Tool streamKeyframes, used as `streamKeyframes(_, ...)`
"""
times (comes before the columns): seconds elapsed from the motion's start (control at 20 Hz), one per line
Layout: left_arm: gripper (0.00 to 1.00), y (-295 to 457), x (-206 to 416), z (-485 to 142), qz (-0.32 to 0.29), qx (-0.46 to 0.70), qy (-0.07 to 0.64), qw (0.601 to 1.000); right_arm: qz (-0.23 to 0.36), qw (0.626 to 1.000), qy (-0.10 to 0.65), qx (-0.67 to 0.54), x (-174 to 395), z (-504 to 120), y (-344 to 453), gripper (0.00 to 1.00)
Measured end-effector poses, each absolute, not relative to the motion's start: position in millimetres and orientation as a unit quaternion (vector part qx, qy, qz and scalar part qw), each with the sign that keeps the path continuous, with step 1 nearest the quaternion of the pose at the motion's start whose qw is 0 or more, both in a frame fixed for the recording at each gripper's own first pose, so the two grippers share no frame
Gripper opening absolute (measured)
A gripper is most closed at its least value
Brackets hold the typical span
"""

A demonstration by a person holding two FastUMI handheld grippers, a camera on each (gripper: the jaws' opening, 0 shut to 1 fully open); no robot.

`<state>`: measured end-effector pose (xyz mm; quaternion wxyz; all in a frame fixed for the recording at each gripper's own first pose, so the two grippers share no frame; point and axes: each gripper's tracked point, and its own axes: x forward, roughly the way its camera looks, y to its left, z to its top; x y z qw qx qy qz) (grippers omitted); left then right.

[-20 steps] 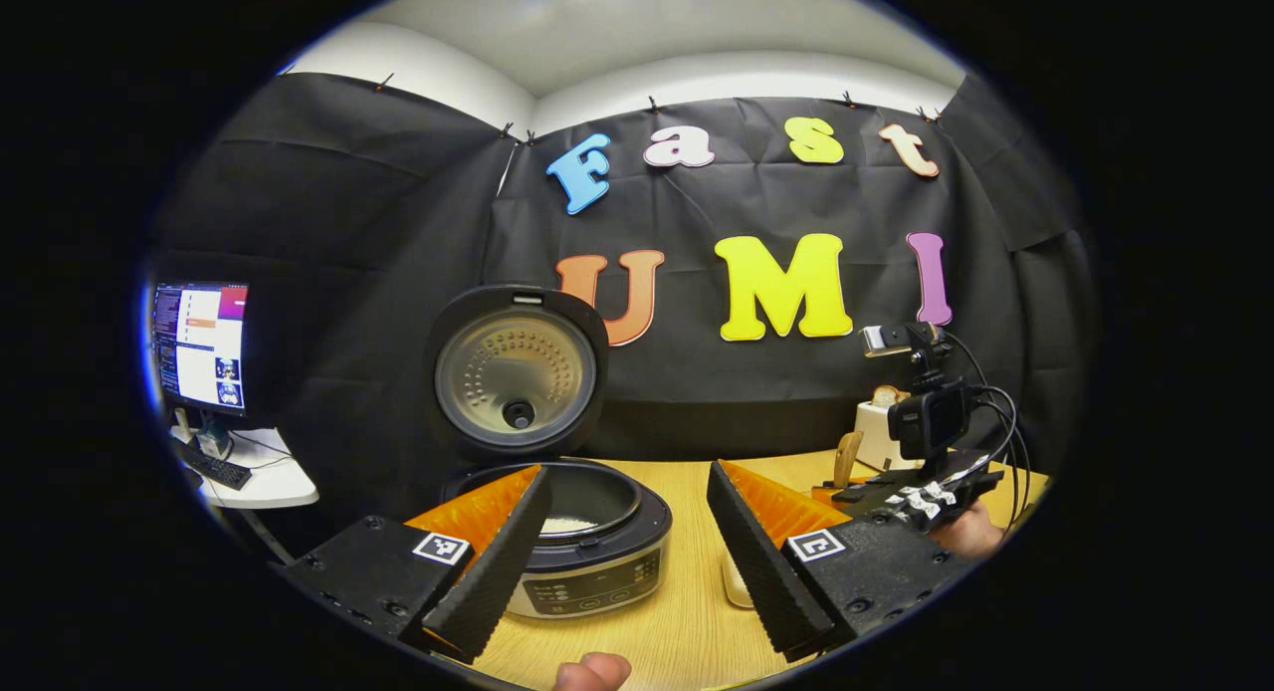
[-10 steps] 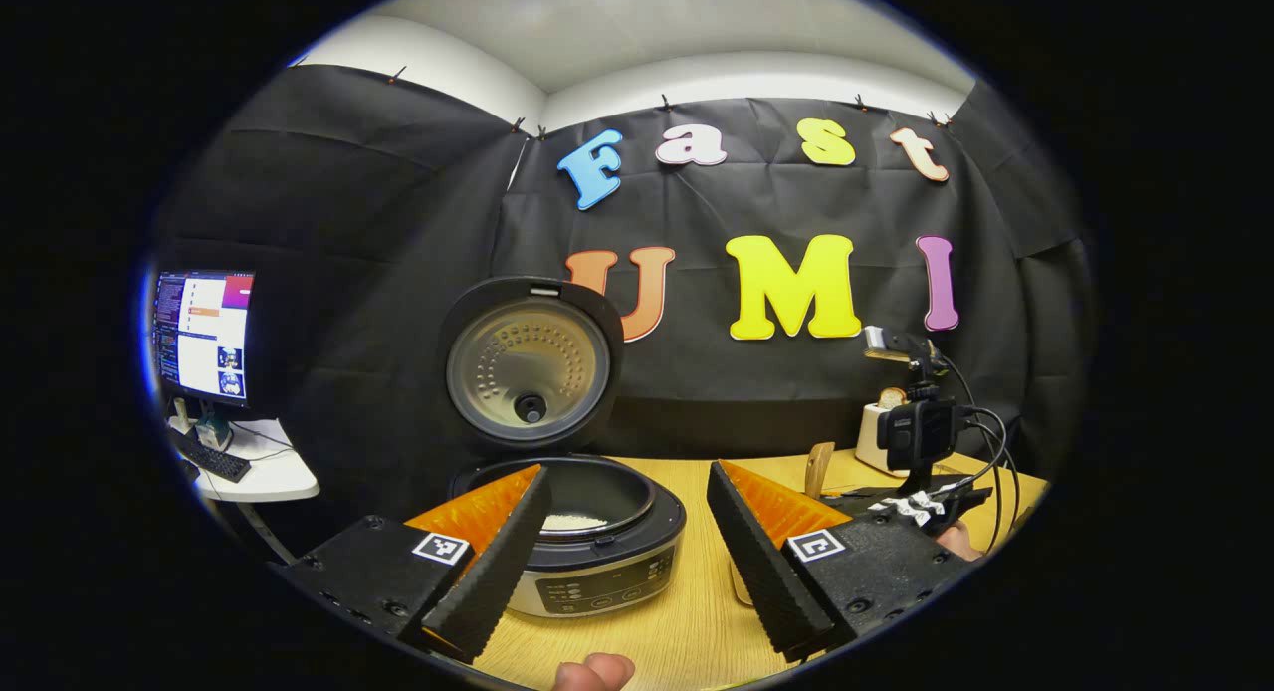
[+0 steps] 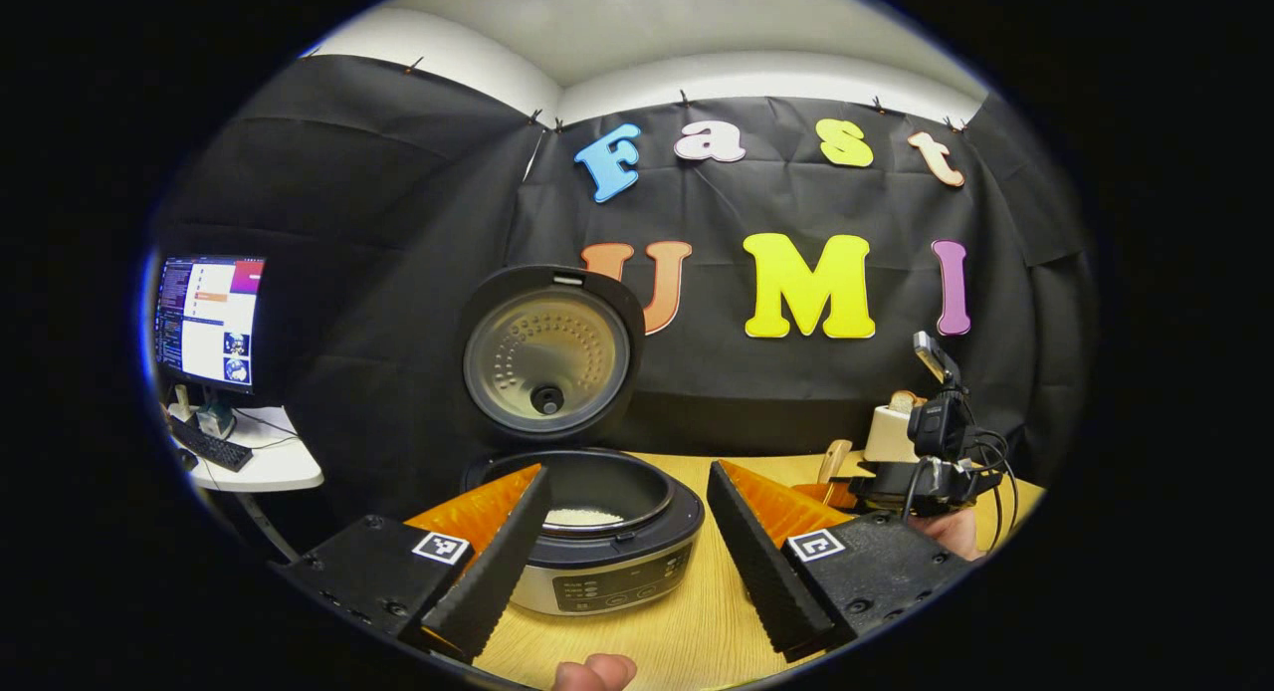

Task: Close the left gripper, press the button to open the rice cooker; take a wooden spoon from the chopstick holder with the right hand, scoop a spoonful of rice and pour it into the rice cooker, then put the wooden spoon back into the chopstick holder.

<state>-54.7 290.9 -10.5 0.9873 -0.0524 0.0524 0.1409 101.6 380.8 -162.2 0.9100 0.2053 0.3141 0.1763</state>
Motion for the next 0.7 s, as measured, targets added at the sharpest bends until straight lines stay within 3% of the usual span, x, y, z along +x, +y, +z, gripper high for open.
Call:
streamKeyframes(0.35, 1.0, 290, -54, -12, 0.141, -0.048, 0.056, 0.987, 0.144, 0.883, 0.311, 0.319, 111, -155, 349, 0.0)
streamKeyframes(0.7, 1.0, 285, -52, -8, 0.142, -0.043, 0.048, 0.988, 0.137, 0.873, 0.303, 0.355, 117, -143, 321, 0.0)
